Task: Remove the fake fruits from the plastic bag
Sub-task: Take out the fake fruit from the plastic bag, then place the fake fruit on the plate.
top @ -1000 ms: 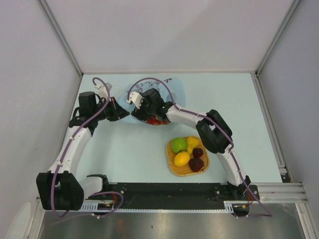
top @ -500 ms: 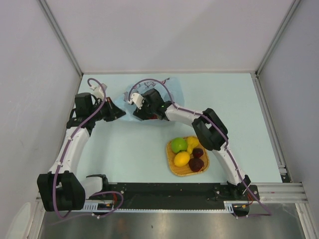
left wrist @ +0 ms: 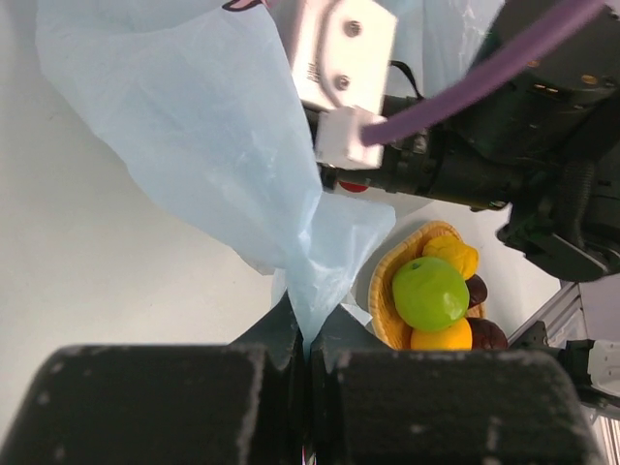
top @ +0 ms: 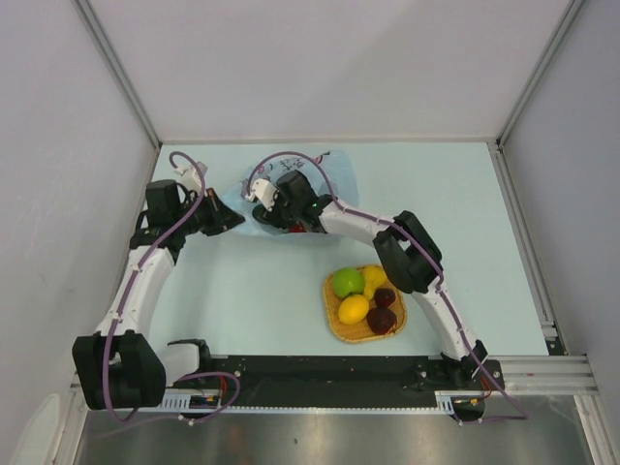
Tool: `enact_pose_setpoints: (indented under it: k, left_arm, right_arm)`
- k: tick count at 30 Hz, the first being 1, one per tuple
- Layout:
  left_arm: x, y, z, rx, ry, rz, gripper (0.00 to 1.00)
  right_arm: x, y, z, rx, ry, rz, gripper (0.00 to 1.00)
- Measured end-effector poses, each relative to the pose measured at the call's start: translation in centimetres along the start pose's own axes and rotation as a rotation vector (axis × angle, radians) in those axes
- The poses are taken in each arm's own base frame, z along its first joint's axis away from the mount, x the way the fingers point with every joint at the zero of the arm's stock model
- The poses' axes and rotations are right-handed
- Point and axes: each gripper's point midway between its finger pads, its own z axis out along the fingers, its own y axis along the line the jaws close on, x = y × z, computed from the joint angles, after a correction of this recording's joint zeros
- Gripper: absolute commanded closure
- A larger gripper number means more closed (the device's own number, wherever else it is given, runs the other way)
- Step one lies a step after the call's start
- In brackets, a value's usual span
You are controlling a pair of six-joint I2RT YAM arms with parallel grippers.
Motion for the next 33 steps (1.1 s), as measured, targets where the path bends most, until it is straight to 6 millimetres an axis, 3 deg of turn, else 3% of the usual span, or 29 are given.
enact_pose_setpoints:
  k: [3,6,12,17,19,24,26,29,33]
  left_arm:
    - [-0.1,0.1,0.2,0.000,0.000,-0.008,1.00]
    - [-0.1,0.2,0.4,0.002,0.002,-0.019,1.00]
    - [-0.2,0.1,0.6,0.009,0.002,-0.035,1.00]
    - [-0.1,0.0,0.5,0.015,0.005,-0.043,1.00]
    - [-0.1,0.0,0.6,0.016,0.004,-0.042,1.00]
    - [-0.2,0.0,0.6,0.015,0.000,-0.039,1.00]
    - [-0.4,-0.1,0.5,0.017,-0.005,-0.034,1.00]
    - [-0.5,-0.3,0.4,0.020,-0.012,-0.029,1.00]
    - [-0.7,-0.6,0.0,0.024,-0.024,-0.018,1.00]
  right_arm:
    - [-1.4,0.3,-1.1,-0.007,-0.013,0.004,0.55]
    - [-4.6,0.7,-3.5,-0.017,-0.067,0.004,0.56]
    - [-11.2,3.2,-11.8,-0.062,-0.209,0.009,0.56]
    - [-13.6,5.3,-18.2,-0.124,-0.282,0.034,0.60]
    - [-13.1,6.7,-20.2,-0.160,-0.273,0.045,0.64]
    - [-8.1,10.9,-24.4,-0.254,-0.164,0.089,0.71]
    - [-5.8,12.1,-25.5,-0.272,-0.124,0.113,1.00]
    - [-3.2,13.2,-25.6,-0.282,-0.076,0.138,1.00]
    - [-1.8,12.8,-24.4,-0.256,-0.050,0.145,1.00]
